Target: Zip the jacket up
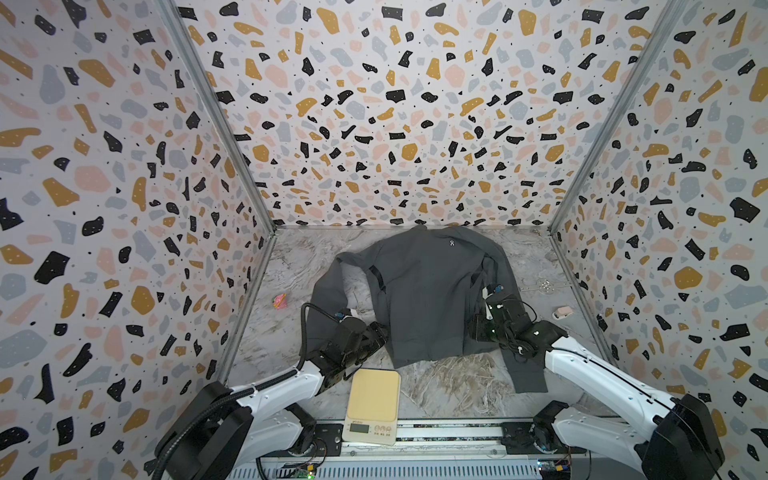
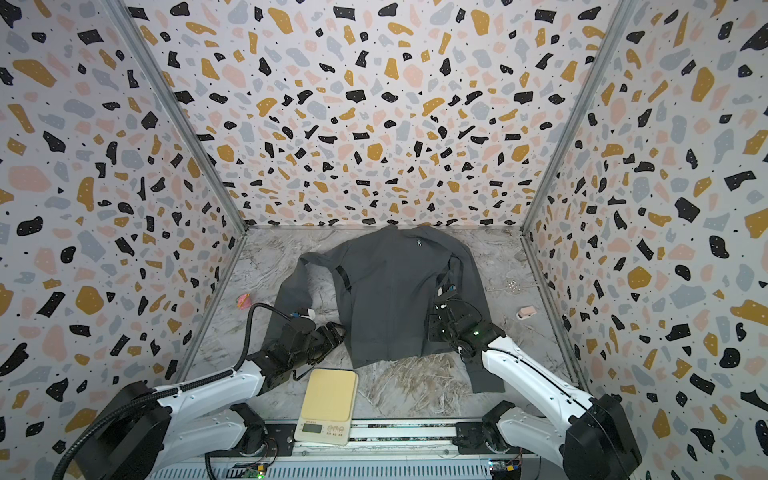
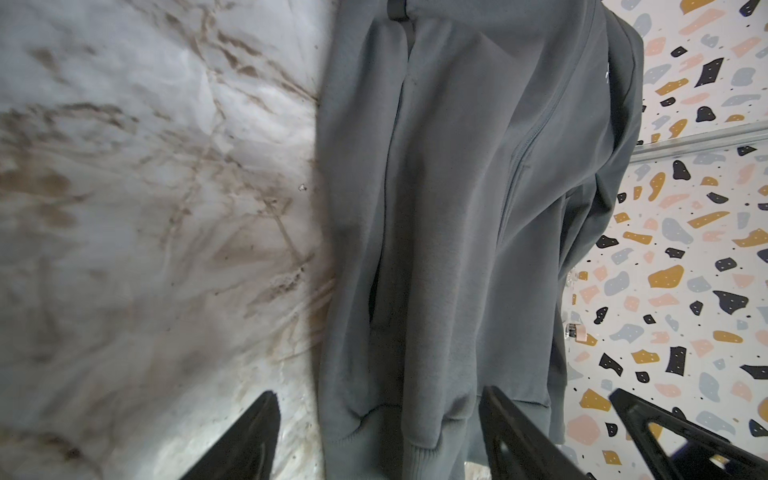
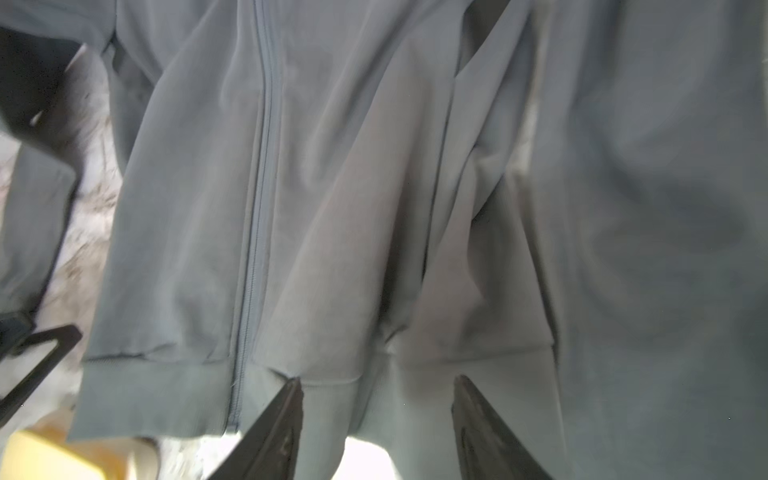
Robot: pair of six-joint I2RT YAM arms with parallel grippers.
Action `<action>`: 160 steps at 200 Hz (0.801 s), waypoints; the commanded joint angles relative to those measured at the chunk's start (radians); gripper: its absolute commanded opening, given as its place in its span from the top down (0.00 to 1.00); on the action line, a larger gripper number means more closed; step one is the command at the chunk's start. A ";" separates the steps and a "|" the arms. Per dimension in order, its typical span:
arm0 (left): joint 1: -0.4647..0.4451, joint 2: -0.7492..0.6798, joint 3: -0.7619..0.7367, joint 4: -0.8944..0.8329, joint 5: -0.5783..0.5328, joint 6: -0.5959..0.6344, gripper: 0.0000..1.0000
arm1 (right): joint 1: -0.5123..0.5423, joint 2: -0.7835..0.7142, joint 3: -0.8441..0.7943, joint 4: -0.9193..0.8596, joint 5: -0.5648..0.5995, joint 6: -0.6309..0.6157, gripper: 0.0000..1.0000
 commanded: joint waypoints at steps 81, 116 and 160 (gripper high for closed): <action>-0.024 0.216 0.069 0.185 0.013 0.000 0.28 | -0.070 0.017 -0.130 0.148 -0.079 0.020 0.44; -0.024 0.279 0.098 0.210 0.021 0.006 0.33 | -0.108 0.148 -0.159 0.273 -0.168 -0.011 0.50; -0.024 0.353 0.124 0.213 0.021 0.028 0.39 | -0.118 0.280 -0.180 0.343 -0.302 -0.065 0.66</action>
